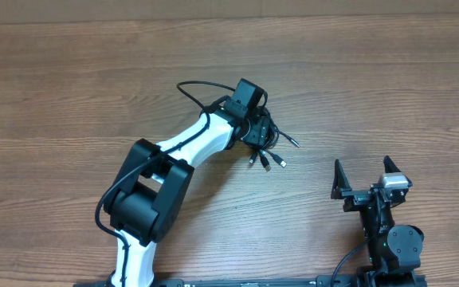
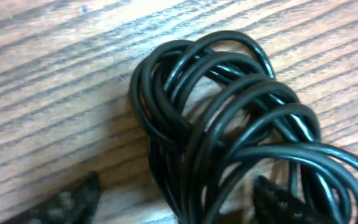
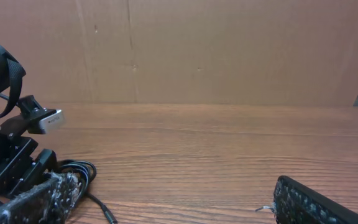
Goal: Untangle cables
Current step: 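Grasp the cable bundle with the left gripper and lift it, then move the right gripper toward the cables hanging from the left gripper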
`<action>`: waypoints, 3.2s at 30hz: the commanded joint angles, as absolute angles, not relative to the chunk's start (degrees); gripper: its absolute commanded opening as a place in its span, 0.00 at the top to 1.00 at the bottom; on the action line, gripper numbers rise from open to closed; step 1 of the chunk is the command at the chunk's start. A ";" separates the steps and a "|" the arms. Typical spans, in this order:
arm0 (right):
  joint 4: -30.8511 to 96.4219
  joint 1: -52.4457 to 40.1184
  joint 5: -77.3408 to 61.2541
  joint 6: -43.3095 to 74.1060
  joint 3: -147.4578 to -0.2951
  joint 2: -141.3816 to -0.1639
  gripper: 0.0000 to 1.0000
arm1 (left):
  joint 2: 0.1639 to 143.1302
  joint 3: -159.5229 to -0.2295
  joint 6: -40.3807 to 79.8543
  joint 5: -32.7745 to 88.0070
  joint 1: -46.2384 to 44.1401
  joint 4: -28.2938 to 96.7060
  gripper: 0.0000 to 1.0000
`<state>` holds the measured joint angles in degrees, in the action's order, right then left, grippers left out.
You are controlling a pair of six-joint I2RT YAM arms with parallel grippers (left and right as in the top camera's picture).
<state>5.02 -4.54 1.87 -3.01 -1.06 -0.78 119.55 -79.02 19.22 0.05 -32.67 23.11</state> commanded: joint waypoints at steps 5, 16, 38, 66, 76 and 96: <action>4.69 -4.36 1.80 -3.07 -0.45 -0.16 0.00 | 121.56 -79.85 19.33 -0.60 -33.12 23.11 0.68; 4.69 -4.36 1.80 -3.07 -0.45 -0.16 0.00 | 119.66 -79.99 17.50 -0.47 -33.12 24.99 0.96; 4.69 -4.36 1.83 -3.07 -0.45 -0.16 0.00 | 94.91 -80.01 -4.05 4.86 -33.15 32.14 0.96; 4.56 -4.43 -4.25 6.90 -0.47 -0.16 0.00 | 80.49 -79.99 -21.65 35.00 -33.01 41.43 0.96; 3.36 -4.40 -17.30 24.05 -0.99 -0.16 0.00 | 80.49 -79.99 -23.33 35.05 -33.01 39.35 0.96; 27.79 -4.40 -19.00 20.93 -27.40 -8.99 0.00 | 80.51 -79.99 -28.29 39.05 -33.04 38.57 0.96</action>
<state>26.72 -4.54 -18.13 21.76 -24.03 -5.80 81.76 -79.50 -27.24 36.45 -32.67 39.00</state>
